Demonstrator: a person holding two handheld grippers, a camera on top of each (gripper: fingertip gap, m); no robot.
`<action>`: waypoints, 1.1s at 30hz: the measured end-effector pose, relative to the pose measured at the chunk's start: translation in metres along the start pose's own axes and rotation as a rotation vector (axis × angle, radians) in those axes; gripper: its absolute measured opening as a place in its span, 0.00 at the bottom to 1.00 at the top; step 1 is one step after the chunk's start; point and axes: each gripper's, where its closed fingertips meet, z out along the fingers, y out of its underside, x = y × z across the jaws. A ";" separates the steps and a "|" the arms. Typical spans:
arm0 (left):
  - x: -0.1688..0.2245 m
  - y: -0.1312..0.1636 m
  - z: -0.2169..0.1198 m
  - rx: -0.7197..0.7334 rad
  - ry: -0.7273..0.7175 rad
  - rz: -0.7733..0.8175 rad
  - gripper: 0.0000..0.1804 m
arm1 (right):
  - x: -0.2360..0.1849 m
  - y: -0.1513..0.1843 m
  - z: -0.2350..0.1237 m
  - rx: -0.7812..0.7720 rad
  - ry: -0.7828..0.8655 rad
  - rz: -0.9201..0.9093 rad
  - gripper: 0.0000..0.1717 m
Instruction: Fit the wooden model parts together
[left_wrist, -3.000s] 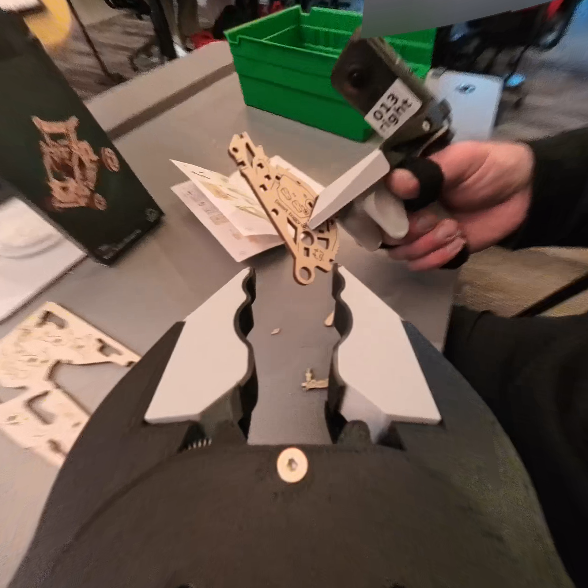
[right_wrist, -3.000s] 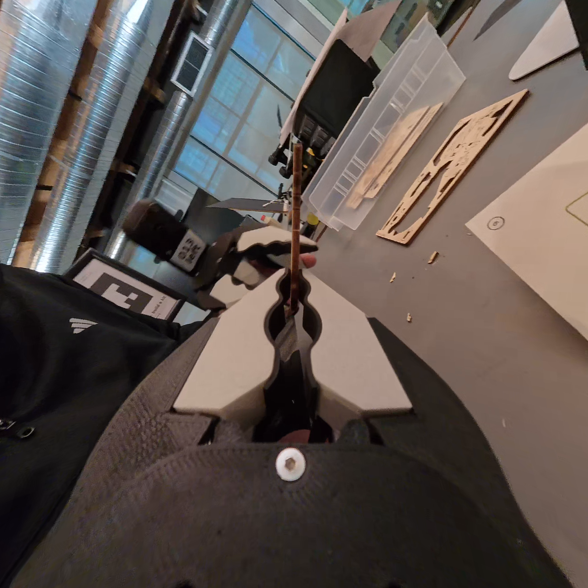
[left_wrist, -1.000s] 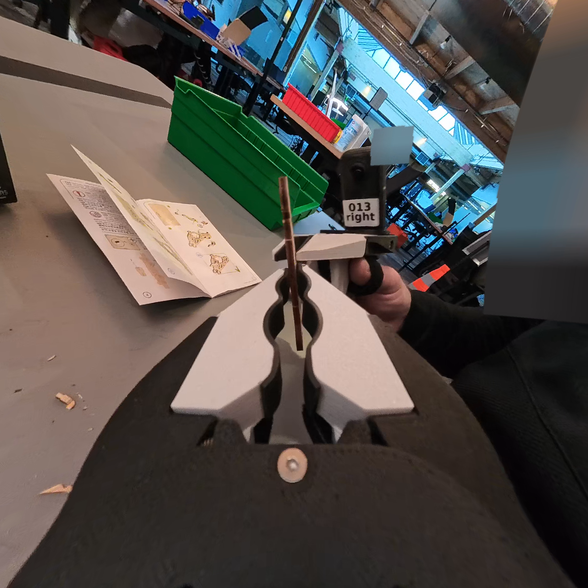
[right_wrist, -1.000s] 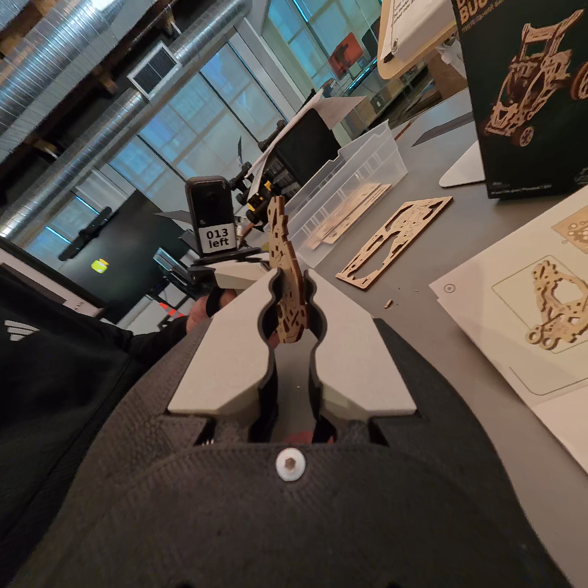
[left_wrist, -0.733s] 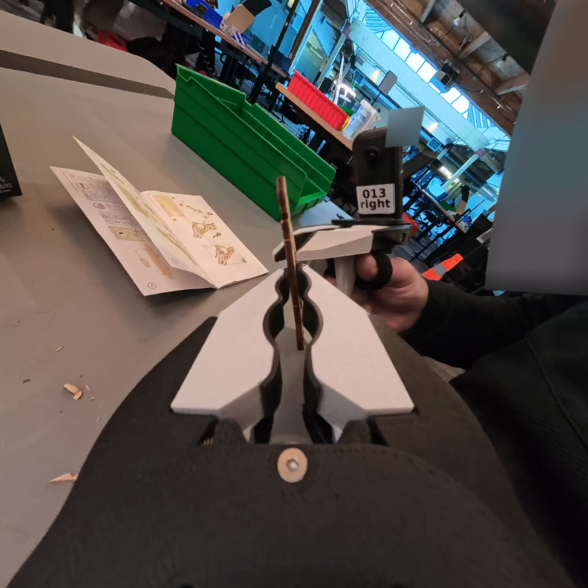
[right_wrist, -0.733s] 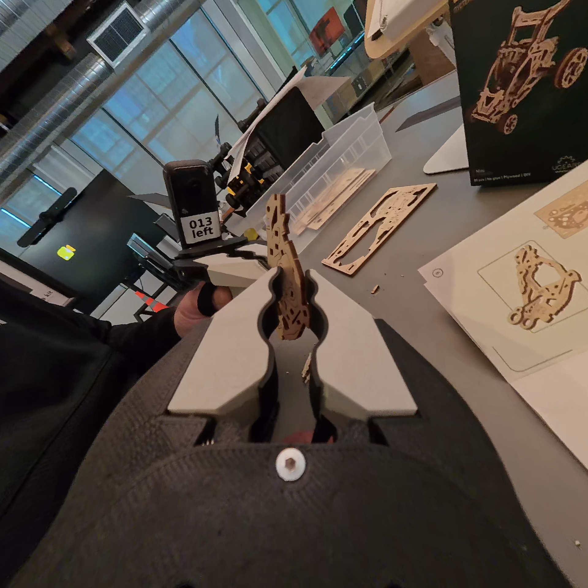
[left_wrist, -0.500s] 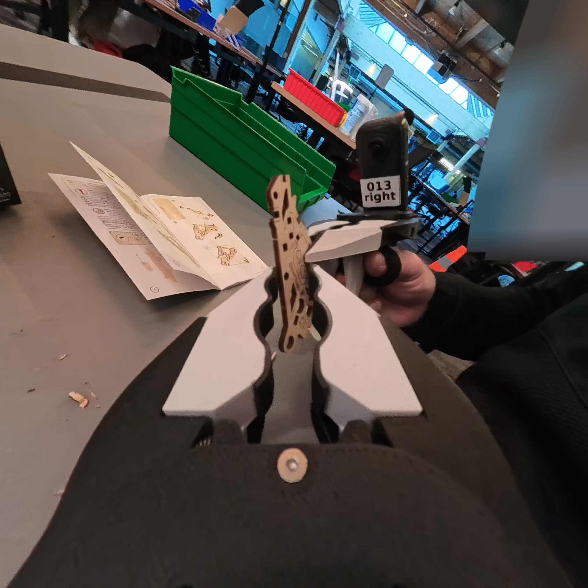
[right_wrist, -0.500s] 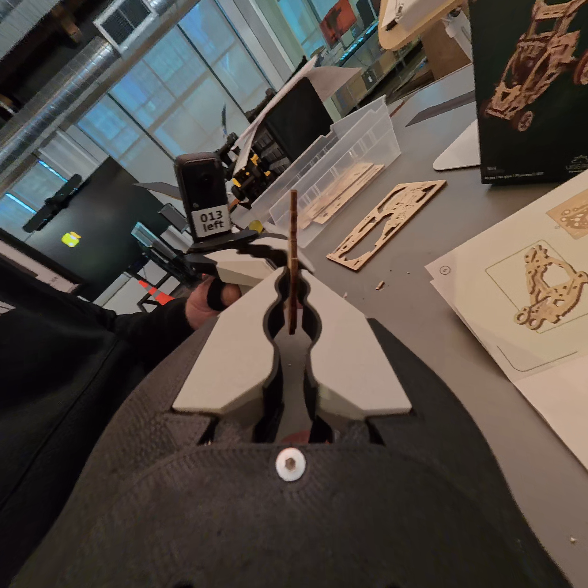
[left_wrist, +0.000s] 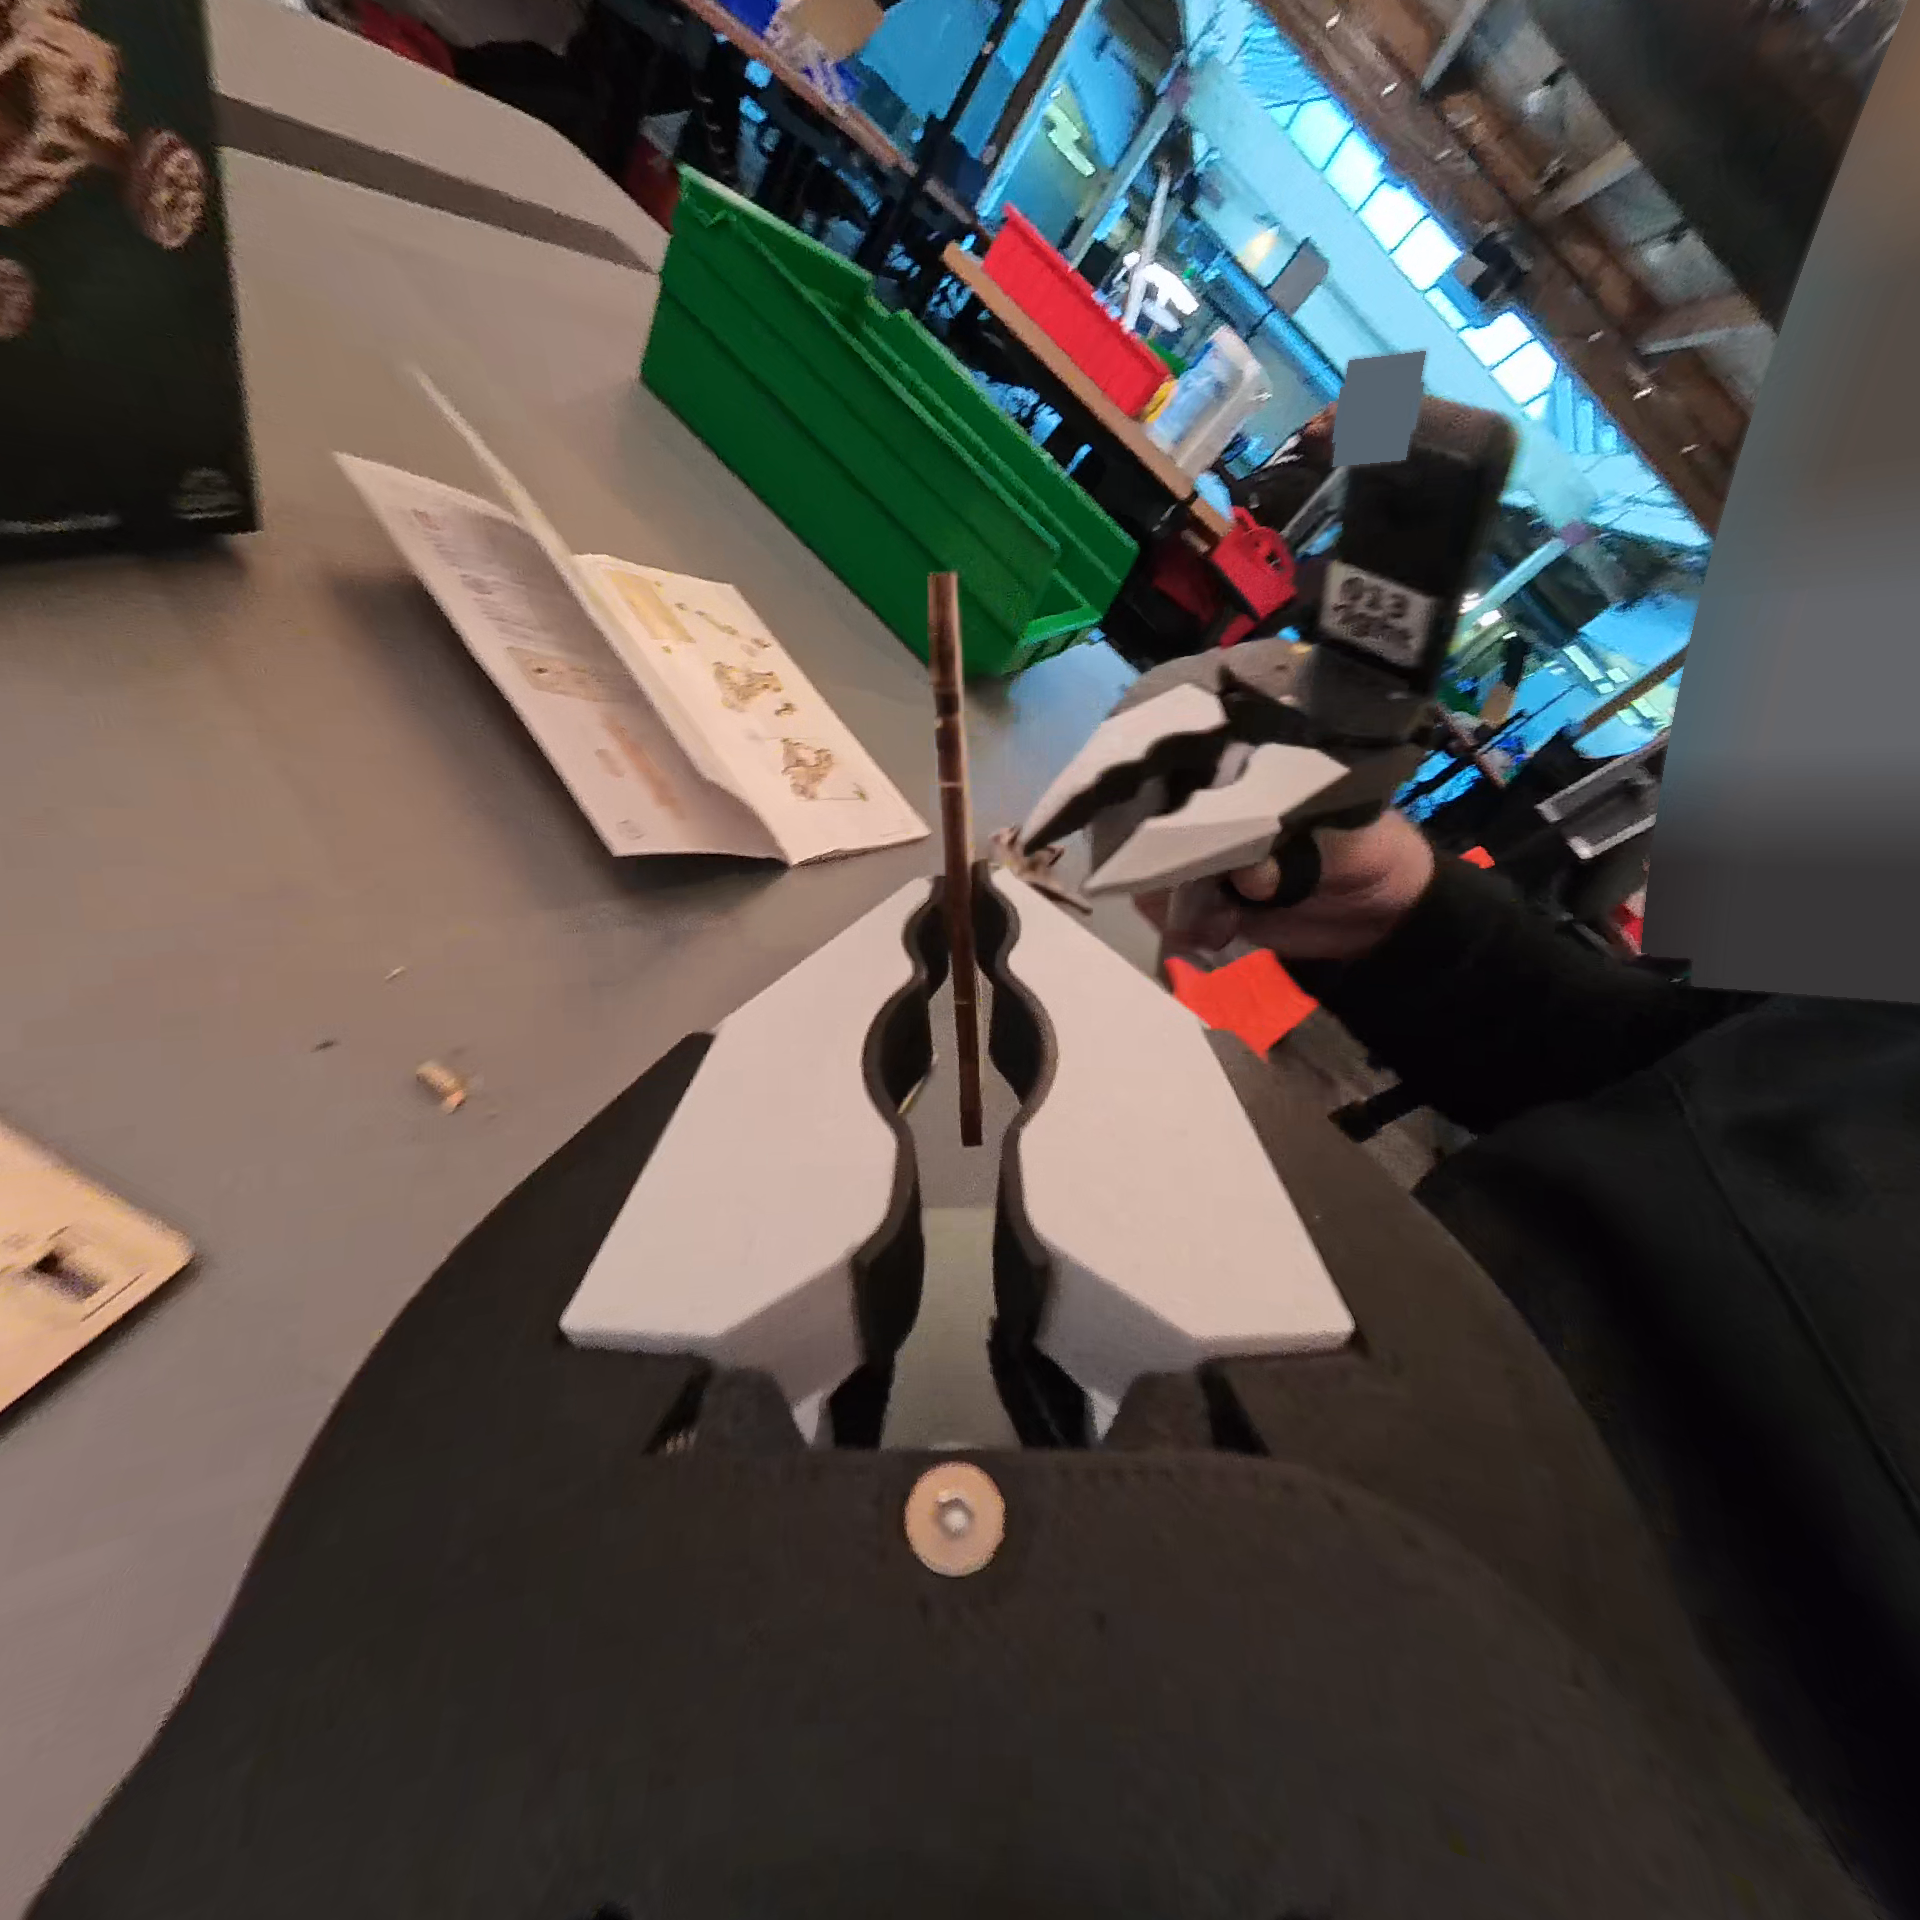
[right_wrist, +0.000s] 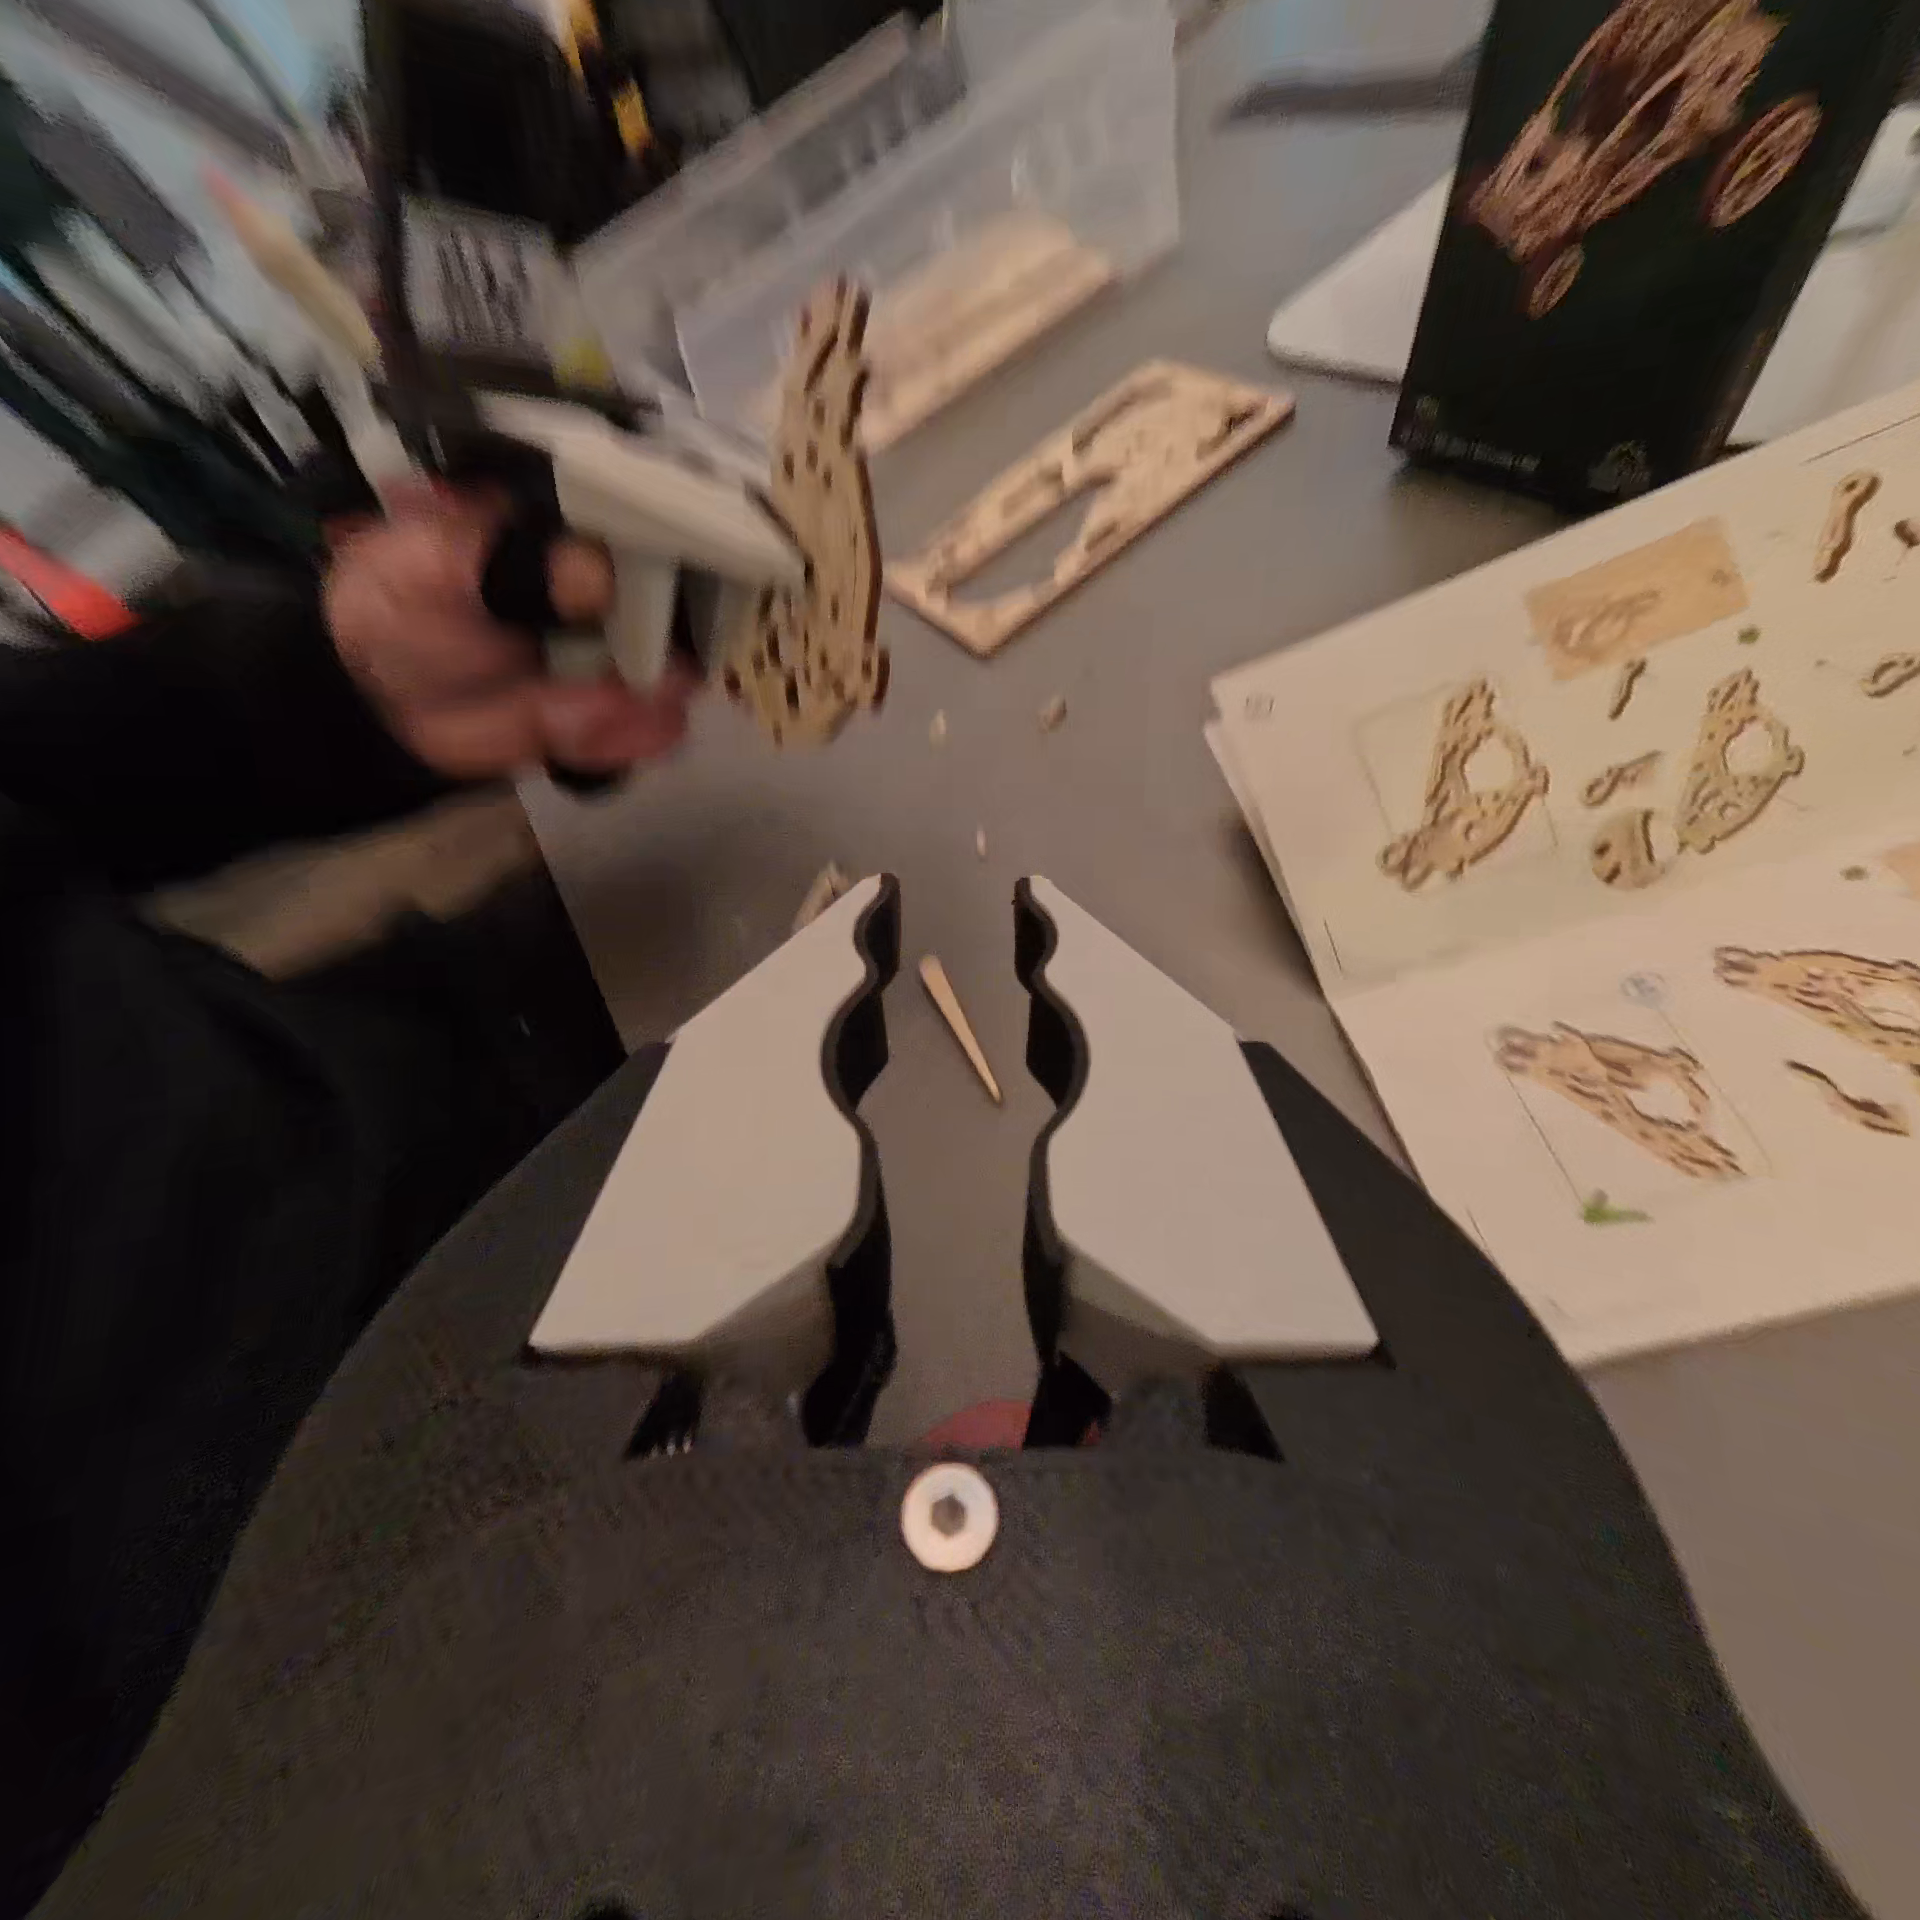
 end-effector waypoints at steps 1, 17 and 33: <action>-0.004 0.002 -0.004 -0.012 -0.031 0.007 0.01 | -0.001 0.011 0.001 -0.072 0.016 -0.046 0.11; -0.024 0.044 -0.016 -0.064 -0.099 -0.188 0.01 | -0.006 0.066 0.077 -0.515 0.060 -0.376 0.10; -0.032 0.076 0.020 -0.342 -0.121 -0.106 0.04 | -0.009 -0.011 0.040 0.086 -0.196 0.232 0.02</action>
